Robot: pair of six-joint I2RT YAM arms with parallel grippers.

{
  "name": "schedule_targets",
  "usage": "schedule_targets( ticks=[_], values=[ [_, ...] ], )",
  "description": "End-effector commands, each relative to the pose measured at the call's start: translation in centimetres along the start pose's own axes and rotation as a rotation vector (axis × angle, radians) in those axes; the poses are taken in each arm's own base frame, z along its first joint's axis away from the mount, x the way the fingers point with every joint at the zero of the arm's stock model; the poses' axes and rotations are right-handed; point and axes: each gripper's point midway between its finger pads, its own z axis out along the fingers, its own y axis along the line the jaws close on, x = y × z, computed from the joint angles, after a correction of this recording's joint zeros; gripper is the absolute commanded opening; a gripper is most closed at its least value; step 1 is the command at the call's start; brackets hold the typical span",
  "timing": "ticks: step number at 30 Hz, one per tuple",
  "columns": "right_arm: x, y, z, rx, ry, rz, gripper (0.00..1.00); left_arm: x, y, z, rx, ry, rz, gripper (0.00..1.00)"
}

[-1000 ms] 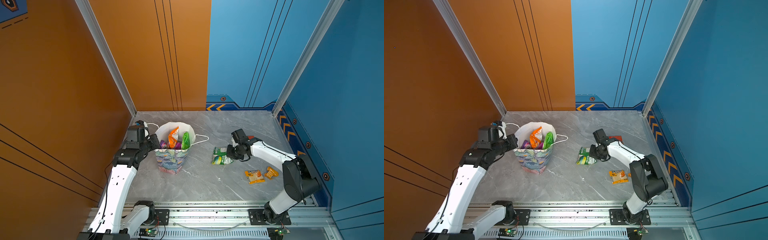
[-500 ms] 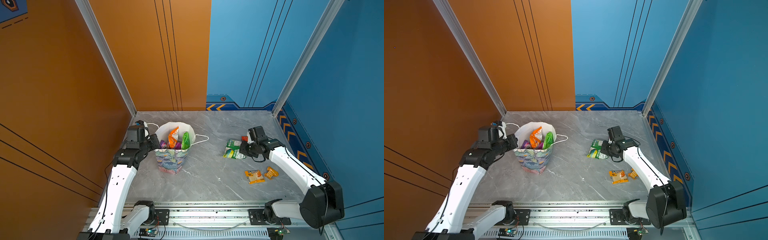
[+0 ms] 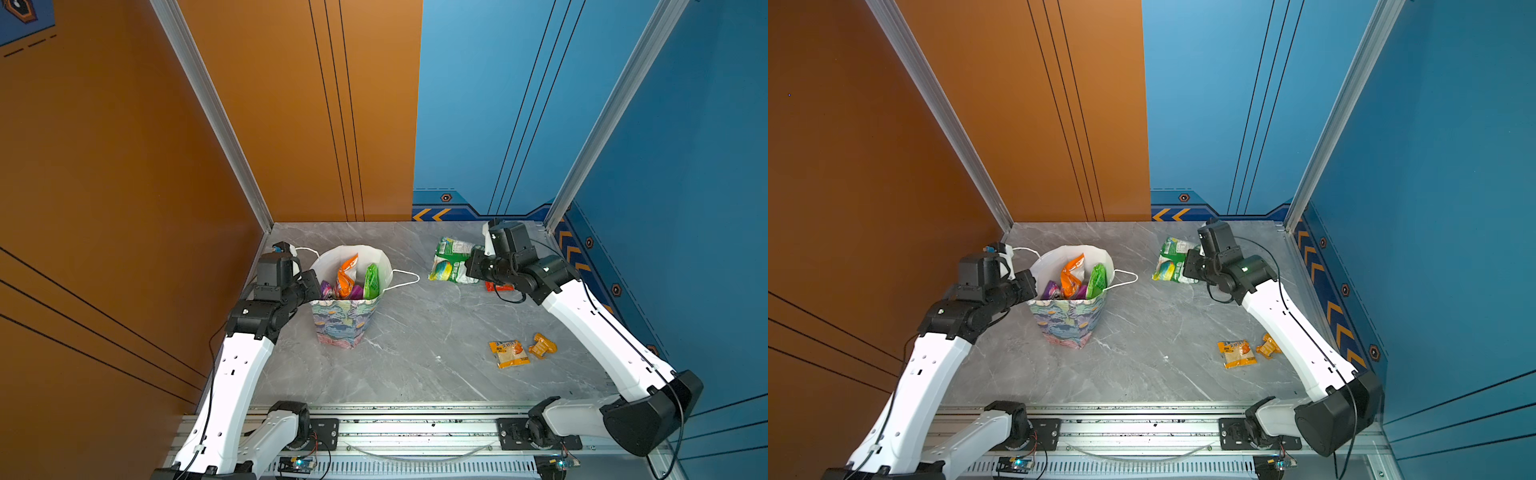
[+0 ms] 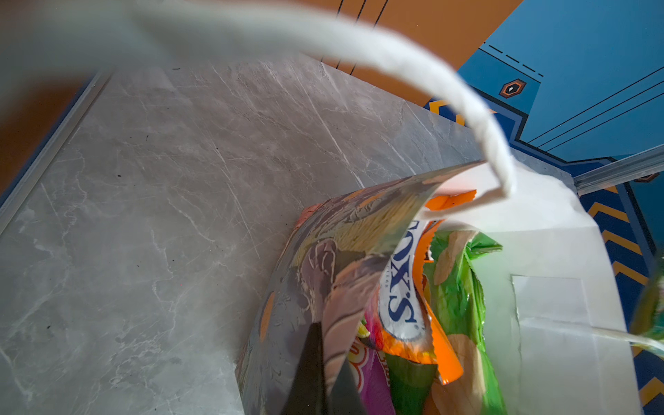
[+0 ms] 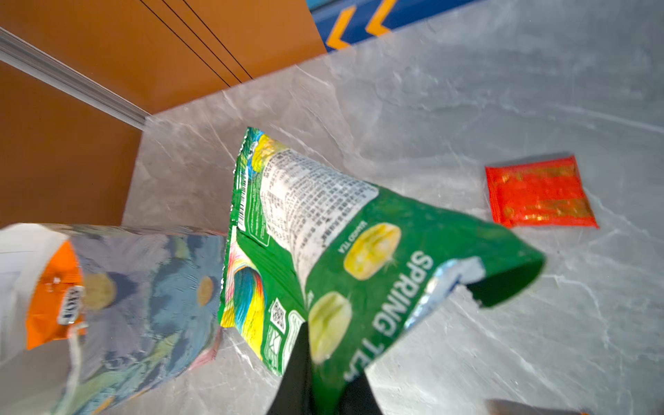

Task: Place the snacks into the paper bag
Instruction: Pick up the snack at the center of the table, then place the snack in the paper bag.

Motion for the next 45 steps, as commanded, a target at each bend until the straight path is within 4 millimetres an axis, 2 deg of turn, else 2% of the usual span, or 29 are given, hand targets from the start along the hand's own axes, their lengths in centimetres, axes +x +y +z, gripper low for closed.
schedule_targets(
  ticks=[1,5,10,11,14,19,25,33,45],
  values=[
    [-2.2,2.0,-2.5,0.018,-0.073,-0.077,0.00,-1.0,-0.1,-1.0,-0.010,-0.061,0.012,0.00],
    [-3.5,5.7,-4.2,-0.059,-0.110,-0.116,0.00,-0.3,-0.7,-1.6,-0.022,-0.076,0.015,0.00],
    [-3.6,9.8,-5.4,-0.155,-0.104,-0.150,0.00,-0.4,-1.6,-2.3,-0.030,-0.101,0.019,0.00],
    [-2.6,11.5,-5.5,-0.196,-0.082,-0.171,0.00,-0.6,-1.8,-2.4,-0.030,-0.108,0.019,0.00],
    [-0.7,14.6,-5.1,-0.263,-0.027,-0.221,0.00,-0.6,-2.5,-2.6,-0.024,-0.114,0.025,0.00],
    [2.9,17.7,-3.5,-0.320,0.086,-0.268,0.00,-0.8,-4.1,-2.9,-0.013,-0.126,0.055,0.00],
    [5.4,18.7,-2.4,-0.330,0.161,-0.279,0.00,-0.7,-5.8,-2.6,-0.020,-0.118,0.098,0.00],
    [7.6,17.1,-1.2,-0.279,0.218,-0.264,0.00,-0.7,-7.4,-2.7,-0.040,-0.144,0.147,0.00],
    [8.3,17.5,0.0,-0.283,0.300,-0.133,0.00,-0.8,-9.7,-3.4,-0.078,-0.196,0.235,0.01]
  ],
)
